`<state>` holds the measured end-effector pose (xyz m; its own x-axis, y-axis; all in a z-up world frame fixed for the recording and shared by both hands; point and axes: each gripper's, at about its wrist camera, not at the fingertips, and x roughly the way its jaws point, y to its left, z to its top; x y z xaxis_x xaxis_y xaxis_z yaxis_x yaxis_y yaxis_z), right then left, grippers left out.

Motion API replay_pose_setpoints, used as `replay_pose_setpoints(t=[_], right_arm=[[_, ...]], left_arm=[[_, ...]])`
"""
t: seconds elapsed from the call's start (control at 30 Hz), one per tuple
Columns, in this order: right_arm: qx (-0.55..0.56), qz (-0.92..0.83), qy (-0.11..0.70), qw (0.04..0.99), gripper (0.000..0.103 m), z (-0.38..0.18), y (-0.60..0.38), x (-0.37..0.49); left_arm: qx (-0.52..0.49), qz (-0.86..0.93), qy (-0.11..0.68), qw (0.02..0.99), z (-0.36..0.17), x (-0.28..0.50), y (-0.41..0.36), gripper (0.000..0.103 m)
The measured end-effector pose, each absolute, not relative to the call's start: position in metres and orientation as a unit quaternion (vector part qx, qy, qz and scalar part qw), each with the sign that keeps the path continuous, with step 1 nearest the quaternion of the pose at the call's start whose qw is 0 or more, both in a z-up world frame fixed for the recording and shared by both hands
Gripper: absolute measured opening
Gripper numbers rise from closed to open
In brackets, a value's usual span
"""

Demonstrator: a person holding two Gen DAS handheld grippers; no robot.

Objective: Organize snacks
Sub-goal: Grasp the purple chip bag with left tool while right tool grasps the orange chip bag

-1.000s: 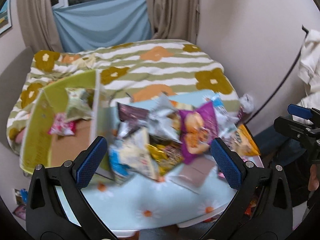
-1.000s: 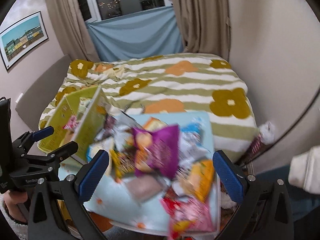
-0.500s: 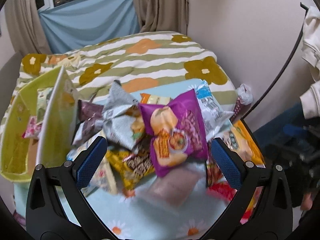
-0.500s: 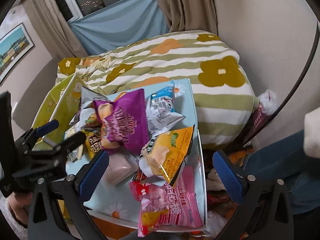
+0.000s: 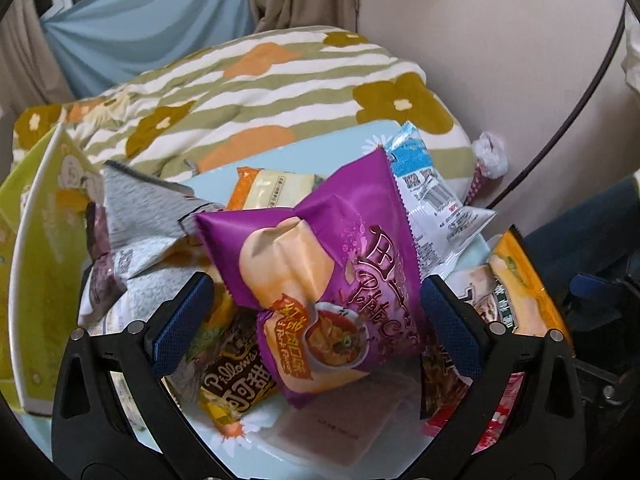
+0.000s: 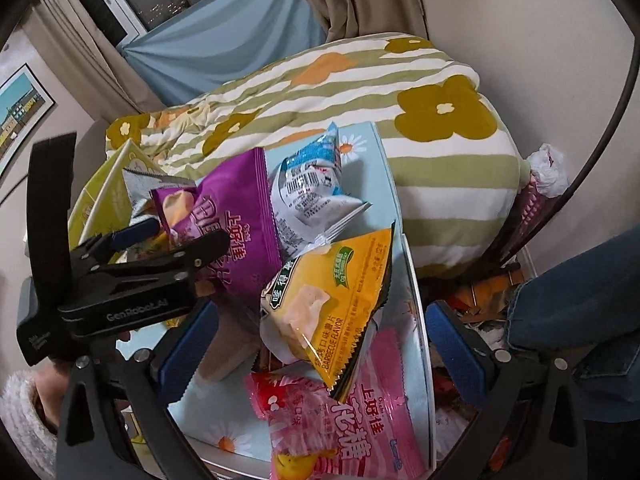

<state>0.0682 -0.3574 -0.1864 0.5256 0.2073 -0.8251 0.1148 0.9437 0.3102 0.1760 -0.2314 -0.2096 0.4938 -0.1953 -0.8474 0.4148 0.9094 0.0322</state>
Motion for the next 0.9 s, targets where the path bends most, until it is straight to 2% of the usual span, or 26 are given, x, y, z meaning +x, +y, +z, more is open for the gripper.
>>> replay_pose_setpoints(t=[0.07, 0.23, 0.43, 0.8, 0.83, 0.9], right_arm=[[0.16, 0.028, 0.491, 0.856, 0.098, -0.191, -0.356, 0.07], [0.146, 0.043, 0.494, 0.856, 0.092, -0.196, -0.351, 0.07], [0.149, 0.063, 0.497, 0.852, 0.089, -0.203, -0.349, 0.075], [0.143, 0.105, 0.515, 0.838, 0.088, -0.221, -0.341, 0.087], [0.142, 0.108, 0.516, 0.838, 0.088, -0.222, -0.341, 0.089], [0.142, 0.12, 0.518, 0.835, 0.079, -0.225, -0.34, 0.091]], left_arm=[[0.126, -0.182, 0.472, 0.854, -0.212, 0.176, -0.234, 0.102], [0.132, -0.197, 0.488, 0.84, -0.221, 0.175, -0.237, 0.085], [0.142, -0.211, 0.492, 0.833, -0.225, 0.169, -0.238, 0.072], [0.16, -0.221, 0.481, 0.833, -0.216, 0.16, -0.233, 0.07], [0.164, -0.222, 0.477, 0.834, -0.215, 0.158, -0.233, 0.07], [0.169, -0.222, 0.474, 0.835, -0.214, 0.156, -0.233, 0.07]])
